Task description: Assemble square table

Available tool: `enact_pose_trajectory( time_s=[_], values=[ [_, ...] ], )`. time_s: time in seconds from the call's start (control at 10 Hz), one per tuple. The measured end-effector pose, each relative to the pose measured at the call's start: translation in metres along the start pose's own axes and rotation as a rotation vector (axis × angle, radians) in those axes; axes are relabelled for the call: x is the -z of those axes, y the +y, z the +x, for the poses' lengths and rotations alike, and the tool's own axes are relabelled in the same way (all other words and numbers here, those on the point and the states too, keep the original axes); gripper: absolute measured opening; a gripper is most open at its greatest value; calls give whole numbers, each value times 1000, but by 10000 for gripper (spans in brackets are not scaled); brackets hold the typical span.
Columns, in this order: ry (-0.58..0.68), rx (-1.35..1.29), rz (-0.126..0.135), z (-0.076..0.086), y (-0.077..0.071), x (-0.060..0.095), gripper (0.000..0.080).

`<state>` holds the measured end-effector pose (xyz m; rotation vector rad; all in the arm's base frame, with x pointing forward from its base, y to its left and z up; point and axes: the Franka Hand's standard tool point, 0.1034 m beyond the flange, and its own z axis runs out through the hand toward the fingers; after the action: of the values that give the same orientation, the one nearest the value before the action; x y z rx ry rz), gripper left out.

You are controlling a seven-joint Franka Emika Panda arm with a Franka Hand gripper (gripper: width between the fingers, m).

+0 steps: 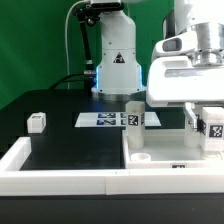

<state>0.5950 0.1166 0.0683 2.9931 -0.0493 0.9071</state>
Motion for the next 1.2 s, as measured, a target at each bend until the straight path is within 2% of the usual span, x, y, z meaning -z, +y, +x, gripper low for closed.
enact_pose_trajectory(
  time_s=[0.3, 0.4, 0.5, 0.6, 0.7, 0.8, 1.2],
  values=[
    [0, 0, 0, 1, 0, -1, 287],
    [-1, 0, 0, 0, 0, -1, 373],
    [-2, 0, 0, 0, 0, -1, 373],
    [-2, 0, 0, 0, 0, -1, 566],
    [-2, 0, 0, 0, 0, -1, 566],
    [-2, 0, 0, 0, 0, -1, 632],
    [-2, 1, 0, 1, 0, -1, 648]
  ],
)
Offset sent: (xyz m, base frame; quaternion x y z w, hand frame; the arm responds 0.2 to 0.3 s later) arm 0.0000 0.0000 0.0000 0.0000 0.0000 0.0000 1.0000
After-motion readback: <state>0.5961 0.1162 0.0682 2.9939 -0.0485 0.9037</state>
